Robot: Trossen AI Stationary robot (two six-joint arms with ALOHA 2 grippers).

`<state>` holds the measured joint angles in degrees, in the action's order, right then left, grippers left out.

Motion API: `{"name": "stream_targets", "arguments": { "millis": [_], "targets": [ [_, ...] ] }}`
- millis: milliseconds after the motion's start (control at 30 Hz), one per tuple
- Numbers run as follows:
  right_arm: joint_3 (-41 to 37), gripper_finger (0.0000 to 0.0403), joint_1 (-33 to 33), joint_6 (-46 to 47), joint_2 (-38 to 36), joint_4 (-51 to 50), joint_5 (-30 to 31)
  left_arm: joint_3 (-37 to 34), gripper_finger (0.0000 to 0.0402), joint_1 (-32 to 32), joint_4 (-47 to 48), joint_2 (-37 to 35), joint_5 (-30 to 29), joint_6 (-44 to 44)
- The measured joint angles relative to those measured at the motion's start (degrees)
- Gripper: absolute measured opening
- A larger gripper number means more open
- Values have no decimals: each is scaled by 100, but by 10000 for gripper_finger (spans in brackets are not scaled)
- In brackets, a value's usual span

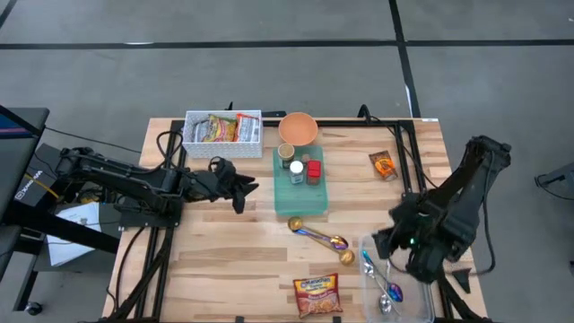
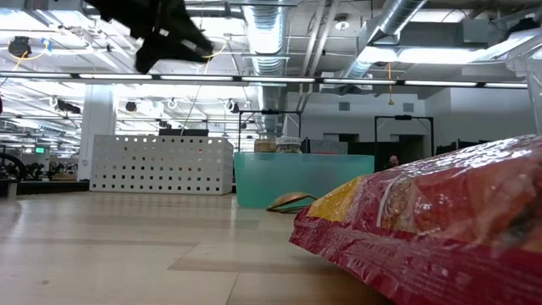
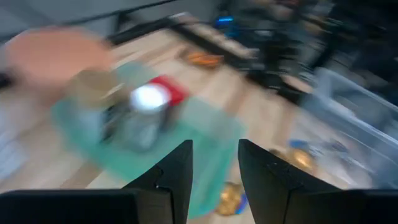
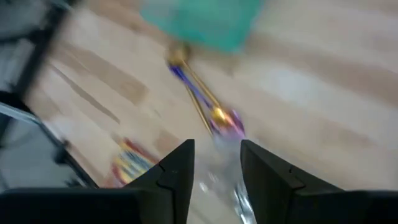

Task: Pick & Place Food Item
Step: Put the bottom gold spoon into the transparent bin

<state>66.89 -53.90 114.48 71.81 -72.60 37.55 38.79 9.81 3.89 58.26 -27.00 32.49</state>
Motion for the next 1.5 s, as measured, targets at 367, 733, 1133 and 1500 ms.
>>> {"name": "stream_targets", "arguments": {
  "millis": [367,733,1133,1500],
  "targets": [
    [2,131,944,-2329,-1052,596,609,457,164,498,-1122,884,633,-1713],
    [2,131,1207,-3459,-1231,1125,600,2116,195,668,-1132,3086,644,-2157],
    [4,131,1194,-4687,-1272,1611,911,3406,175,379,-1073,5094,1132,-2146],
    [4,131,1342,-5043,-1573,1611,1203,3915,172,327,-1044,6214,1757,-2387]
  ]
}}
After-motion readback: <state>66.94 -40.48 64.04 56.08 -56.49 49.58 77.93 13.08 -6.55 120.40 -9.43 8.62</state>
